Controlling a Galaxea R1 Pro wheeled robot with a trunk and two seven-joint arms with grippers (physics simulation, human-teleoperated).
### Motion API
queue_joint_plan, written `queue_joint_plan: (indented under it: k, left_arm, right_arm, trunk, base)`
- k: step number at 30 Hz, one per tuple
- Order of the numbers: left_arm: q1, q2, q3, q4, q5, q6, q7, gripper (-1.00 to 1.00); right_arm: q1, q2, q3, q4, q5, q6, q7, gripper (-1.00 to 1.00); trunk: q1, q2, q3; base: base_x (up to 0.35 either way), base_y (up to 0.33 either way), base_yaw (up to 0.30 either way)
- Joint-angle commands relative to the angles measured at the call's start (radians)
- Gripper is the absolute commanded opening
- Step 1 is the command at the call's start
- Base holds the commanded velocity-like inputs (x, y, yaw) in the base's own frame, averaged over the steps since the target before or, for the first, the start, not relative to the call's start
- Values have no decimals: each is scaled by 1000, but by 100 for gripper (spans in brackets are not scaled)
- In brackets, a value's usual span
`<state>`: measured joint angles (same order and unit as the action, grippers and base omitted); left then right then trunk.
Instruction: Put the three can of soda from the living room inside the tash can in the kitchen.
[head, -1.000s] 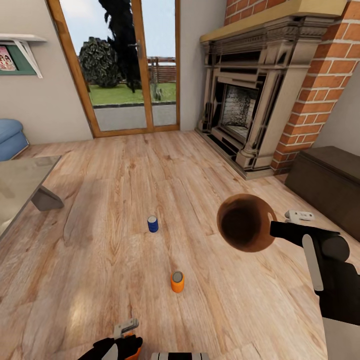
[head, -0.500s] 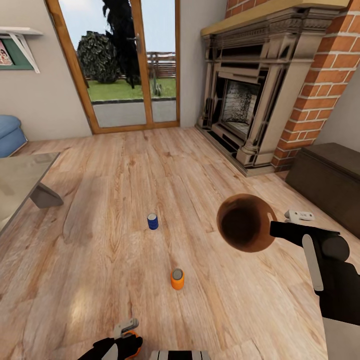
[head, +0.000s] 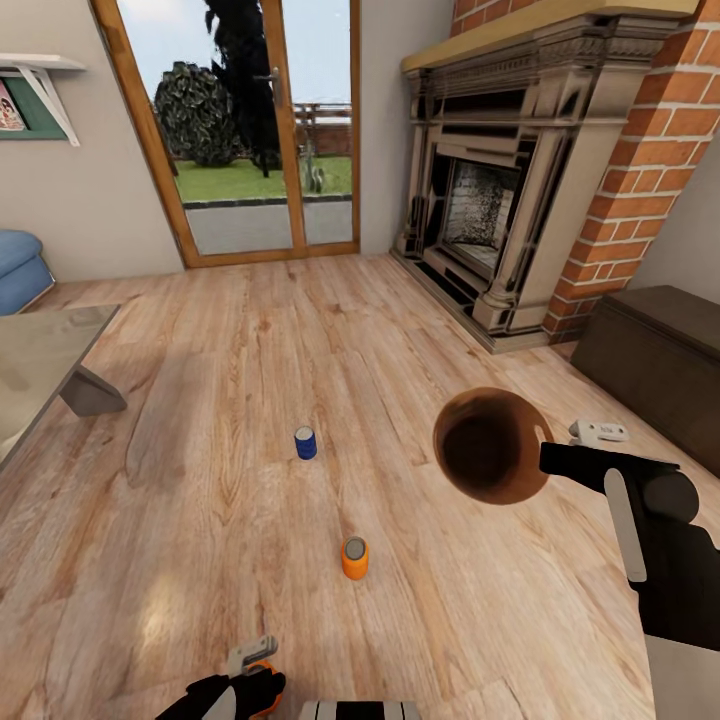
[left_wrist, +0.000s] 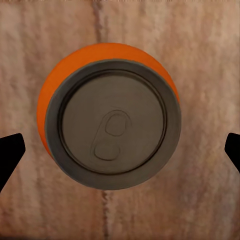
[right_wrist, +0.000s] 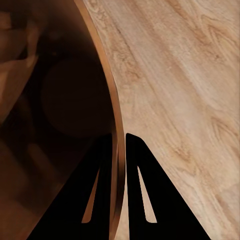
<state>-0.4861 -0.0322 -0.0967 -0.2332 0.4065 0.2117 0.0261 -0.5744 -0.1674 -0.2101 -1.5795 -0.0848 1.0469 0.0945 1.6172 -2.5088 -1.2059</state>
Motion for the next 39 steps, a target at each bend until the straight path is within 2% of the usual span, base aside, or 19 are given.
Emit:
queue_joint_plan:
  k: [1, 21, 39]
  left_arm:
    - [0, 0, 0, 0, 0, 0, 0, 100]
    - [-4, 0, -2, -4, 0, -1, 0, 100]
    - [-5, 1, -3, -3, 0, -78, 0, 100]
  right_arm:
    - [-1, 0, 0, -1, -17, 0, 7, -100]
    - [0, 0, 1, -1, -16, 0, 7, -100]
    - [0, -1, 1, -1, -17, 0, 7, -100]
  trunk:
    - [0, 0, 0]
    - [0, 0, 0]
    - [0, 0, 0]
  base:
    - [0, 0, 0]
    - [0, 0, 0]
    - [0, 0, 0]
